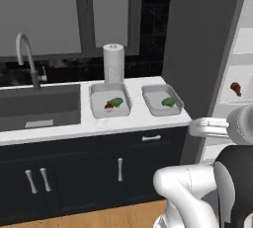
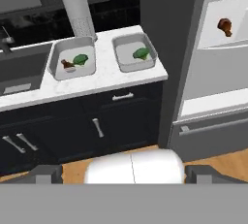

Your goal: Place one broccoli and one chicken drumstick in each tupperware on the nearby counter, to pack two identical lunches.

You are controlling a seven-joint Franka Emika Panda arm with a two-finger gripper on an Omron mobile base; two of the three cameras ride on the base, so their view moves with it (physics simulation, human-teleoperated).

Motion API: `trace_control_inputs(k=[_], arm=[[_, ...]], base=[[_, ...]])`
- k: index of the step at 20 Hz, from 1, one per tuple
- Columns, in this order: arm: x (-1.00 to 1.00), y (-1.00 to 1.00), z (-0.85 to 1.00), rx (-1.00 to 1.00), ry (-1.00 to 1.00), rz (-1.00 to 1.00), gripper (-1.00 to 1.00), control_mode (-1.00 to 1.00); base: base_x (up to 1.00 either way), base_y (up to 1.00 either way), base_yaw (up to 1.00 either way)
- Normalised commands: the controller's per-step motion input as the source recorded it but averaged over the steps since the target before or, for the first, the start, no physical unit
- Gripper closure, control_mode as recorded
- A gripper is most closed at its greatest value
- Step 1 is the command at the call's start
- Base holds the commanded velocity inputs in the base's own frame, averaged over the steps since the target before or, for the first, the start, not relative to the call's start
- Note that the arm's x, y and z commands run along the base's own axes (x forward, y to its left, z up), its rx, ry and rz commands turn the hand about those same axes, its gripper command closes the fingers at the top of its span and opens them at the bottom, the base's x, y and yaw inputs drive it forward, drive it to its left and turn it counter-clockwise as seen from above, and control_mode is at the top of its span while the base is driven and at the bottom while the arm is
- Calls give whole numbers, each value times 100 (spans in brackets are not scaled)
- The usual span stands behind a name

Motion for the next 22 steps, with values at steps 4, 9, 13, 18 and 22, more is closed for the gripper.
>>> trace_control_inputs(k=[4, 9, 13, 18, 22], arm=[[0, 0, 0, 0, 0, 0, -100, 100], [0, 0, 0, 0, 0, 0, -100, 100], [0, 0, 0, 0, 0, 0, -100, 100], [0, -9, 0, 1, -2, 0, -100, -100], [2, -66, 0, 7, -12, 0, -100, -100]], base=[[-38, -99, 36], [-19, -97, 25], [-1, -75, 17], [0, -39, 4], [0, 0, 0]])
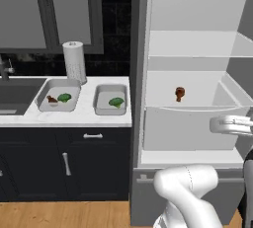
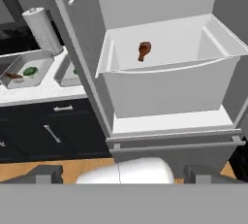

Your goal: Place one broccoli and one chicken drumstick in each tupperware on the nearby counter, to pack two identical lunches.

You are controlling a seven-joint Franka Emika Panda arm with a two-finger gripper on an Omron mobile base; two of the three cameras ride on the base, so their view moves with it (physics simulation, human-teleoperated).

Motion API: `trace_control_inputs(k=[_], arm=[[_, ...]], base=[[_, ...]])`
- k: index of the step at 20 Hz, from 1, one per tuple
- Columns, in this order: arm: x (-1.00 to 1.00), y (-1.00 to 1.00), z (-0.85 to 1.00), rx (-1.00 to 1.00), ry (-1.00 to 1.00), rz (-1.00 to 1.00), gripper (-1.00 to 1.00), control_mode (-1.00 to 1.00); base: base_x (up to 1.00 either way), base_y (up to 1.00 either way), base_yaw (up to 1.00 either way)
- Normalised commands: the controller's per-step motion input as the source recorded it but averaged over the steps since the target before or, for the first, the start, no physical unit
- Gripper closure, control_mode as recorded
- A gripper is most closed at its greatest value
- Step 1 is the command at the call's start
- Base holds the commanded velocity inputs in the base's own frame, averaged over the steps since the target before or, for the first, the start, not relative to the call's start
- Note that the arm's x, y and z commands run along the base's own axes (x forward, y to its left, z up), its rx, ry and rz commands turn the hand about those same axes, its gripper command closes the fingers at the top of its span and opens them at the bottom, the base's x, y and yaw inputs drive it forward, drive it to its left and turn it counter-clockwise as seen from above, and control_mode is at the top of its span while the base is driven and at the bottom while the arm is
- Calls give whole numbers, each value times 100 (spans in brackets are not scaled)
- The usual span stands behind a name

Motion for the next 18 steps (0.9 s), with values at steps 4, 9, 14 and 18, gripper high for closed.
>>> trace_control_inputs(k=[4, 9, 14, 18], arm=[[51, -90, -10, 19, -1, 0, -100, -100], [99, -52, -12, 1, 1, 0, -100, -100], [98, -25, -42, 0, -3, -1, -100, -100], [98, -16, -35, 1, -2, 0, -100, -100]], base=[[0, 0, 0], [0, 0, 0], [0, 0, 0], [0, 0, 0]])
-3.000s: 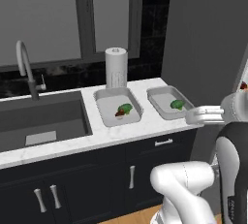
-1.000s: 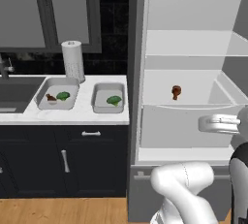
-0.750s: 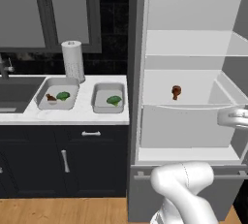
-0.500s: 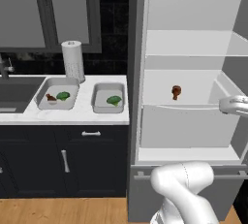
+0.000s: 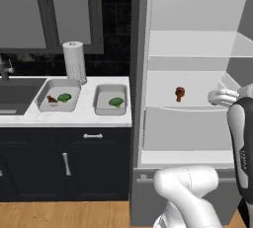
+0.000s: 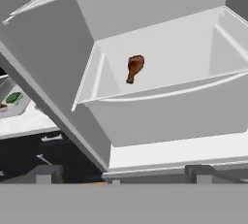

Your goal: Place one broccoli and one chicken drumstick in each tupperware on the nearby counter, to pack two identical lunches.

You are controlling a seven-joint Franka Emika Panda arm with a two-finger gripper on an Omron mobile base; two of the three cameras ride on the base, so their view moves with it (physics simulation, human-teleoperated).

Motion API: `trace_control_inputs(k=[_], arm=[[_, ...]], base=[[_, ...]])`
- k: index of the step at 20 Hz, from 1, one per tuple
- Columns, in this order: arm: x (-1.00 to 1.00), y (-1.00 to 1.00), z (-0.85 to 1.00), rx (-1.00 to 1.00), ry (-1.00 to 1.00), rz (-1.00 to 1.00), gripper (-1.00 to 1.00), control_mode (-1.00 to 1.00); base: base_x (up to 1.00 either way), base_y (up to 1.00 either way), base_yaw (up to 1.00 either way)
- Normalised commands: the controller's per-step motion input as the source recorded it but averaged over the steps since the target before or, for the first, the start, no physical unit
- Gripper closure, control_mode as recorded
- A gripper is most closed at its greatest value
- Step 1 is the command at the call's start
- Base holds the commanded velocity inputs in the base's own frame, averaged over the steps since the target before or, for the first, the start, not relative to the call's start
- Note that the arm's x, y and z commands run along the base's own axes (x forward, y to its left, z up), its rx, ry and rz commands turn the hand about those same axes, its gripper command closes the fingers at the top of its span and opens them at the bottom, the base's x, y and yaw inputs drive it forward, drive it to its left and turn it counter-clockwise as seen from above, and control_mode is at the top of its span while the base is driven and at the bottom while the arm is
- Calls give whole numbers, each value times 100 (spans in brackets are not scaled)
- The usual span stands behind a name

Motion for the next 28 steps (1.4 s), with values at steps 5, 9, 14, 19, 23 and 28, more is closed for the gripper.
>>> trace_control_inputs(k=[5, 9, 14, 19, 23, 28], arm=[[75, -4, -20, -1, 0, 0, -100, -100], [47, -11, -11, 3, 0, 1, -100, -100], [60, -4, -5, 1, 0, 0, -100, -100], [45, 0, -14, 0, 0, 0, -100, -100], [42, -2, -23, 0, 4, 0, -100, -100], [45, -1, -25, 0, 5, 0, -100, -100]], base=[[0, 0, 0], [0, 0, 0], [0, 0, 0], [0, 0, 0], [0, 0, 0], [0, 0, 0]])
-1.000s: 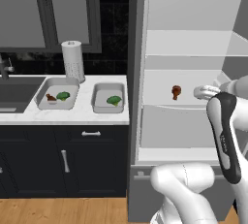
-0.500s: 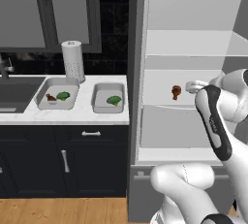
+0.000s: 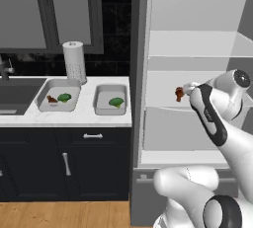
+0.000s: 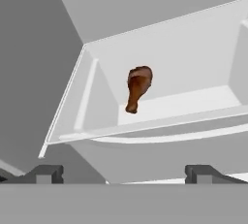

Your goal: Place one broccoli and one chicken drumstick in each tupperware on the nearby counter, to pack two identical lunches.

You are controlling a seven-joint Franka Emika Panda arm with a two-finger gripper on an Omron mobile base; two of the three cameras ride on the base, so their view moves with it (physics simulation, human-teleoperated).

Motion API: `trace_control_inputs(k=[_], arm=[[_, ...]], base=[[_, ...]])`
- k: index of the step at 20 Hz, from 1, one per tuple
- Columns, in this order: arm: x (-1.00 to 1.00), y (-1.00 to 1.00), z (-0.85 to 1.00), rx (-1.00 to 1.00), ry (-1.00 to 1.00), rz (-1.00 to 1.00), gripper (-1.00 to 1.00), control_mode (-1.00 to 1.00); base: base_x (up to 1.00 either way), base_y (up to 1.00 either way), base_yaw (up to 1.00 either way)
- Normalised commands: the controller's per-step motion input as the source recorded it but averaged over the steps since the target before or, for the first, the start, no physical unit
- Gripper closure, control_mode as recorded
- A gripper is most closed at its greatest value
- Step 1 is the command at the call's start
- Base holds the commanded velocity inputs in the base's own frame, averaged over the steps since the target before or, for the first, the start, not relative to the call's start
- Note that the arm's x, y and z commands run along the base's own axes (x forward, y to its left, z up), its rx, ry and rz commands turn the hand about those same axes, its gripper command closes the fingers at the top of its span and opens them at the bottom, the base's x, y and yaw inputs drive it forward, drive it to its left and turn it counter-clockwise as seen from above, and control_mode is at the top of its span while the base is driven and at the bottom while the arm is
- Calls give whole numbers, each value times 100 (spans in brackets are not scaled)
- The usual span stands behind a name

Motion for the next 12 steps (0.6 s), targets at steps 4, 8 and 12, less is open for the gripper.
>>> trace_control_inputs(k=[4, 8, 12], arm=[[36, -2, -14, 0, 2, 0, -100, -100], [38, -5, -8, 0, 2, 0, -100, -100], [44, -4, -15, 0, 3, 1, -100, -100]], base=[[0, 0, 0], [0, 0, 0], [0, 0, 0]])
